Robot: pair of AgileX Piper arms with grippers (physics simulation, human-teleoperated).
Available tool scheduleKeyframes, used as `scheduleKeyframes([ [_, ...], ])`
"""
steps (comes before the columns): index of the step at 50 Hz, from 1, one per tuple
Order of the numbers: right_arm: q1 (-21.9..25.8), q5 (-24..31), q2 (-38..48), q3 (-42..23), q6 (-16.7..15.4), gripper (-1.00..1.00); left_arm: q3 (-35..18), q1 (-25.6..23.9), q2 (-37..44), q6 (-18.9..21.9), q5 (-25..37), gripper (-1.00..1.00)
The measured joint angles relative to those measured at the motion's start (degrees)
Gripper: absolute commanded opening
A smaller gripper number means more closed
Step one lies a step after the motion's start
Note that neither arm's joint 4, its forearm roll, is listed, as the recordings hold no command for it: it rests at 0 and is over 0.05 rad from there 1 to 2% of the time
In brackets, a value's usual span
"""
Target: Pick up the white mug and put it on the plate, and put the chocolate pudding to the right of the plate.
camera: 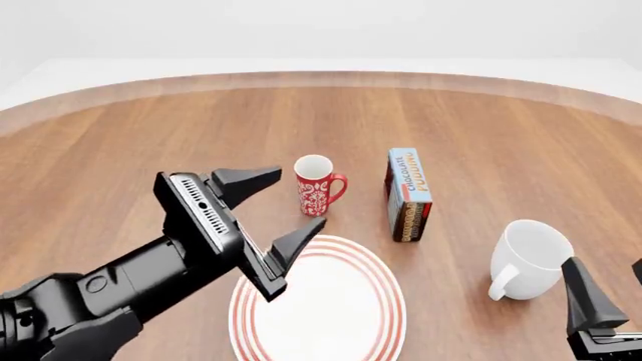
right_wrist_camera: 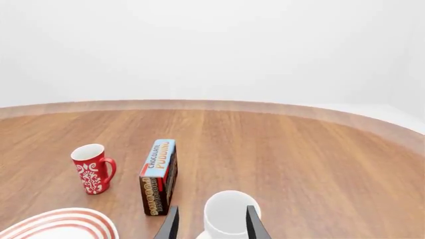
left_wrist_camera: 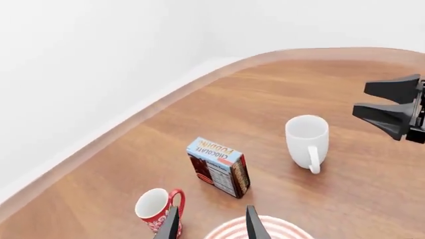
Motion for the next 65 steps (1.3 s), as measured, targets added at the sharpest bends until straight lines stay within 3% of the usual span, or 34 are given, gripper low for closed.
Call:
scheduleKeyframes([
  [27, 0.05, 0.05, -0.02, -0.04, -0.04, 1.00, -11.15, -8.99, 11.83, -0.58, 4.29, 1.00],
  [40, 0.10, 0.07, -0.01, -0.07, -0.02, 1.00, -19.77, -12.45, 19.78, -1.02, 8.75, 1.00],
  [65, 0.23, 0.06, -0.03, -0.10, 0.00, 1.00, -28.60, -14.54, 29.47, -1.71, 12.52, 1.00],
])
